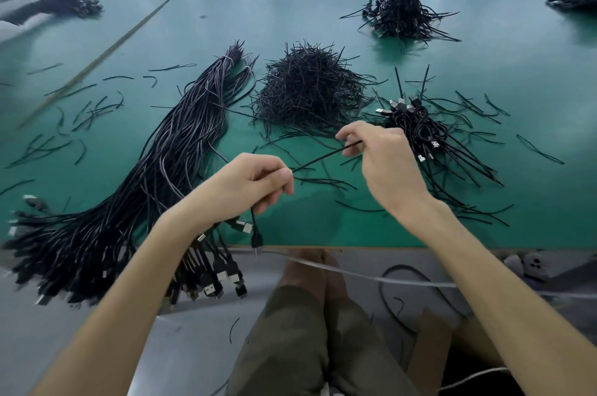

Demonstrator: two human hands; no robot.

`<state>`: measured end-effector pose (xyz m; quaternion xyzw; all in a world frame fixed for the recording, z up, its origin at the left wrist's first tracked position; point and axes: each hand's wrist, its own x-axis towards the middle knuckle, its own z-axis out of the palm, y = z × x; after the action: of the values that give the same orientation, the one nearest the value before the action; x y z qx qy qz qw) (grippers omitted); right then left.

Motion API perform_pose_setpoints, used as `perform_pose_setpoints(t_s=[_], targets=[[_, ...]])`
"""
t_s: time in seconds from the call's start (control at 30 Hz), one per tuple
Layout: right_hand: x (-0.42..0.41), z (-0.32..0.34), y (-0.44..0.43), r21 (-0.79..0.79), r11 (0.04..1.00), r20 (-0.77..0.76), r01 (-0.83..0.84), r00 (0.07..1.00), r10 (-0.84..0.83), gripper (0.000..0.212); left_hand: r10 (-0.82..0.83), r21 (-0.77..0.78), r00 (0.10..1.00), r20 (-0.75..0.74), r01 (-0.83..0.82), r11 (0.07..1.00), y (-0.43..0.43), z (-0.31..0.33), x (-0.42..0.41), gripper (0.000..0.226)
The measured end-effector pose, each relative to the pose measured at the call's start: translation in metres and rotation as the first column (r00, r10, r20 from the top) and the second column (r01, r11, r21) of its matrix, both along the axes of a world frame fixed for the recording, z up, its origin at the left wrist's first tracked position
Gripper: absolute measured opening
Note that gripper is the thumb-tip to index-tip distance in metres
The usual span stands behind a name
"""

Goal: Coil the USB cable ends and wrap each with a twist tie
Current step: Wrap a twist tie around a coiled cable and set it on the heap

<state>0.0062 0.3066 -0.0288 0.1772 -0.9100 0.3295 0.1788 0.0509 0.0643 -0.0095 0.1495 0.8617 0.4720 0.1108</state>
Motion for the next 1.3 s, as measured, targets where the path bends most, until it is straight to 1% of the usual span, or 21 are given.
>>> perform_pose_setpoints(t_s=[0.07,0.1,0.17,0.27,0.37,0.5,0.57,0.7,0.8,0.9,1.0,1.07,1.13,1.2,1.3], targets=[[0.003,-0.001,-0.002,0.078,0.996,0.034,-0.034,0.999,0.031,0.05,0.058,-0.012,0.997,-0.044,-0.059,0.998,0.002,-0.001,-0.004,0.028],[0.006,-0.001,-0.003,0.095,0.994,0.054,-0.061,0.997,0.056,0.044,0.073,-0.025,0.996,-0.06,-0.074,0.997,0.004,-0.001,-0.006,0.028],[0.014,0.001,-0.007,0.094,0.988,0.076,-0.125,0.99,0.118,0.033,0.067,-0.058,0.994,-0.083,-0.072,0.996,0.011,0.0,-0.008,0.028],[0.026,0.004,-0.017,0.086,0.968,0.049,-0.234,0.972,0.23,0.028,0.058,-0.091,0.99,-0.13,-0.07,0.993,0.021,-0.001,-0.008,0.029],[0.031,0.007,-0.024,0.107,0.954,0.071,-0.281,0.959,0.274,0.017,0.074,-0.1,0.983,-0.17,-0.092,0.991,0.022,-0.001,-0.009,0.029],[0.027,0.005,-0.02,0.035,0.976,0.066,-0.214,0.975,0.211,0.015,0.086,-0.099,0.991,-0.101,-0.096,0.99,0.018,-0.003,-0.007,0.035],[0.027,0.003,-0.019,-0.008,0.983,0.042,-0.184,0.982,0.184,0.014,0.055,-0.12,0.997,-0.057,-0.061,0.991,0.014,-0.004,-0.006,0.039],[0.028,-0.002,-0.022,-0.106,0.987,-0.027,-0.124,0.992,0.122,0.015,-0.078,-0.128,0.997,0.007,0.078,0.989,0.006,-0.002,-0.005,0.029],[0.029,-0.004,-0.025,-0.15,0.981,-0.075,-0.12,0.991,0.109,0.015,-0.108,-0.097,0.994,0.008,0.108,0.989,0.003,-0.001,-0.006,0.023],[0.029,-0.003,-0.026,-0.184,0.976,-0.123,-0.119,0.988,0.097,0.016,-0.088,-0.039,0.996,-0.023,0.087,0.995,0.004,-0.001,-0.004,0.023],[0.026,-0.001,-0.024,-0.283,0.957,-0.105,-0.071,0.994,0.043,0.019,-0.017,0.034,0.992,-0.127,0.022,0.999,0.008,-0.002,-0.002,0.021],[0.026,0.001,-0.024,-0.328,0.943,-0.09,-0.047,0.996,0.018,0.021,0.007,0.049,0.989,-0.151,0.001,0.999,0.01,-0.003,-0.002,0.018],[0.028,0.003,-0.026,-0.336,0.941,-0.088,-0.046,0.996,0.017,0.022,-0.01,0.03,0.993,-0.121,0.013,0.999,0.012,-0.004,-0.003,0.013],[0.029,0.005,-0.027,-0.329,0.942,-0.091,-0.063,0.995,0.035,0.021,-0.022,0.025,0.994,-0.109,0.025,0.999,0.014,-0.006,-0.002,0.013],[0.03,0.004,-0.027,-0.326,0.942,-0.054,-0.081,0.996,0.067,0.021,0.047,0.104,0.98,-0.192,-0.027,0.994,0.015,-0.009,0.0,0.019]])
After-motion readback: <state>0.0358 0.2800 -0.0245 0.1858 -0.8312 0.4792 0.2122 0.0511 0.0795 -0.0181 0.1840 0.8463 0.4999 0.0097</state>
